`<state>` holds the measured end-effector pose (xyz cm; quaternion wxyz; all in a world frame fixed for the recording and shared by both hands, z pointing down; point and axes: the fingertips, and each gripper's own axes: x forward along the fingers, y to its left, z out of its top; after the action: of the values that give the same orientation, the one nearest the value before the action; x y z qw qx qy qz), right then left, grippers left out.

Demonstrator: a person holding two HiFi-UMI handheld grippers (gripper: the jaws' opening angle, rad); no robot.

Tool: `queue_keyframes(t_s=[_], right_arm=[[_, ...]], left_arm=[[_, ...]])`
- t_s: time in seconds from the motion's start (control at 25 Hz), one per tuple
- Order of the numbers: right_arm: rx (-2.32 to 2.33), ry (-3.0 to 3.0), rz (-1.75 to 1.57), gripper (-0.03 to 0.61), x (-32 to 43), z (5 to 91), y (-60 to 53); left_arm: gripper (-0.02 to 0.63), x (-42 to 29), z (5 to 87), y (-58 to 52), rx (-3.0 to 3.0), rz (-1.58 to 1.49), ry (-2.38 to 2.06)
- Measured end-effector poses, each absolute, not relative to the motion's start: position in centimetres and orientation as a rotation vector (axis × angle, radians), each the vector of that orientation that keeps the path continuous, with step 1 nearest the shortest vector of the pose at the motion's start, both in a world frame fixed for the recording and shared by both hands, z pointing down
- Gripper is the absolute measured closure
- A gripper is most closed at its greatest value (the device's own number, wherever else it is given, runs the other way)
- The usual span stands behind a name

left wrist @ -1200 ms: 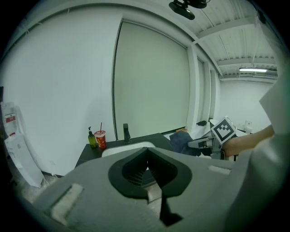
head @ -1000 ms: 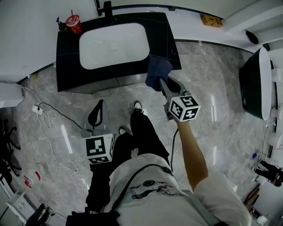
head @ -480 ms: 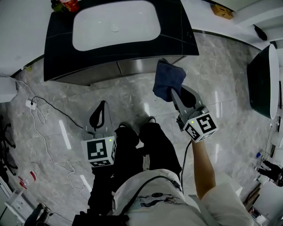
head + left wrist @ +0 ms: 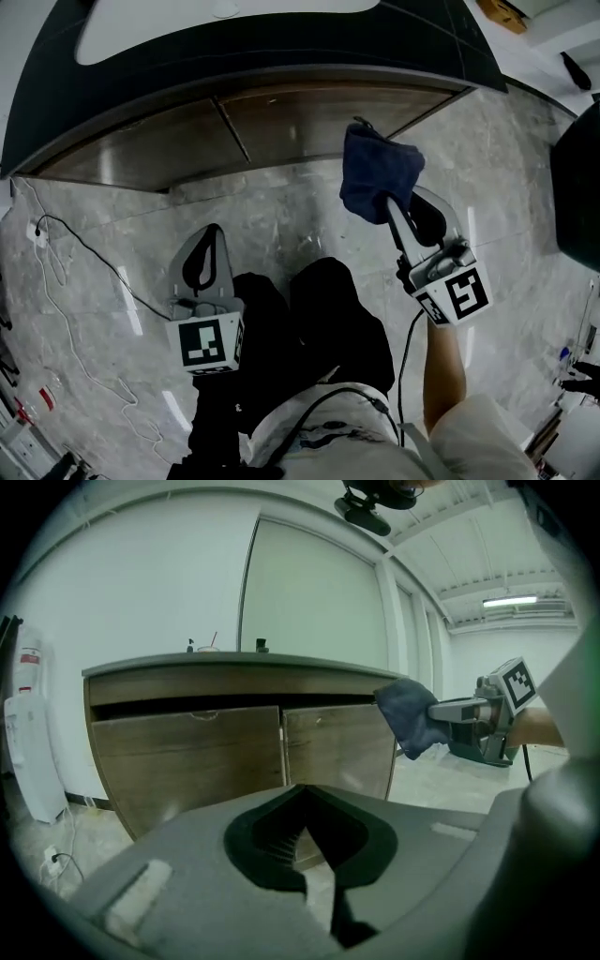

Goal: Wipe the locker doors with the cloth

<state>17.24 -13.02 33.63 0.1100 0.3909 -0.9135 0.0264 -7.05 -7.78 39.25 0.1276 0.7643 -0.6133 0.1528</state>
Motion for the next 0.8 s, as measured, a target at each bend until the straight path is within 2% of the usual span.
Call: queue_keyframes(t_s=[0.32,0.52,0.8], right_arm=[[1.175,-2.709,-0.168,0.503,17.4,43.8,-16.8],[1.224,-2.703,-0.183,0.503,18.6,49.7,-18.7],[1.242,-2.665,-0.145,0.503,20.0,54.8,-19.4]], left_arm=[[0.611,-8.2,48.0,-11.4,2.328,0.369,-1.899],[0.611,-9.0,52.2,-10.9,2.318,0.376,-1.945],[0.611,-10.6,53.9,-8.8,2.262,0.373,-2.020]])
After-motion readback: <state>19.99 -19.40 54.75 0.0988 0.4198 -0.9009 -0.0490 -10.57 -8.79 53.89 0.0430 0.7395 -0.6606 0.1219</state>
